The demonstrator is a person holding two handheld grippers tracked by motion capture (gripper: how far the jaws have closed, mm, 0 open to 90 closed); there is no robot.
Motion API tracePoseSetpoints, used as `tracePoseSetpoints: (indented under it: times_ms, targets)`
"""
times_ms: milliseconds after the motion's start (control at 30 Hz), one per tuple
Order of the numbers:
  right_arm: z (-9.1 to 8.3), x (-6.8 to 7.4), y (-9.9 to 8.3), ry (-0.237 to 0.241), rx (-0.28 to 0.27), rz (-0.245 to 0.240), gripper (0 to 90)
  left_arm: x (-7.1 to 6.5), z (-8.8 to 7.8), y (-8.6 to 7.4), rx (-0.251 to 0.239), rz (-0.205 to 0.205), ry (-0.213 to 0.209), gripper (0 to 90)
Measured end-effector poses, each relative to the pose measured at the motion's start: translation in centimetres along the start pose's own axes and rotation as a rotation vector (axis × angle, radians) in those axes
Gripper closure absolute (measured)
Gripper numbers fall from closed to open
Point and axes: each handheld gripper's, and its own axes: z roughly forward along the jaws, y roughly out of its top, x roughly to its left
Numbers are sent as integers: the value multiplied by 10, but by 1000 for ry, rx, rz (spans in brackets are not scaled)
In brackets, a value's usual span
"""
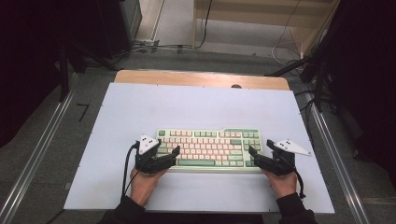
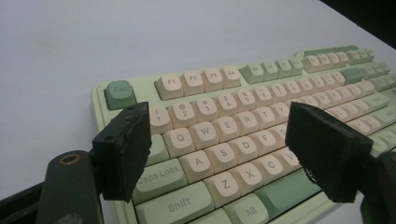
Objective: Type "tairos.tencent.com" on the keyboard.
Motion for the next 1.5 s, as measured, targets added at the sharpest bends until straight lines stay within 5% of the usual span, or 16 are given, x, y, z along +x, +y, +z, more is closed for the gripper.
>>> tracePoseSetpoints:
  times_ms: [433,867,1500]
  targets:
    - [13,14,7,45,2,-30,210,8,-14,-6,-18,-21,44,233]
    - [33,44,19,107,6,-89,333,16,-26,-12,-27,-39,92,237]
    - [50,79,23,204,45,-129,820,16,-24,-12,-25,-39,89,246]
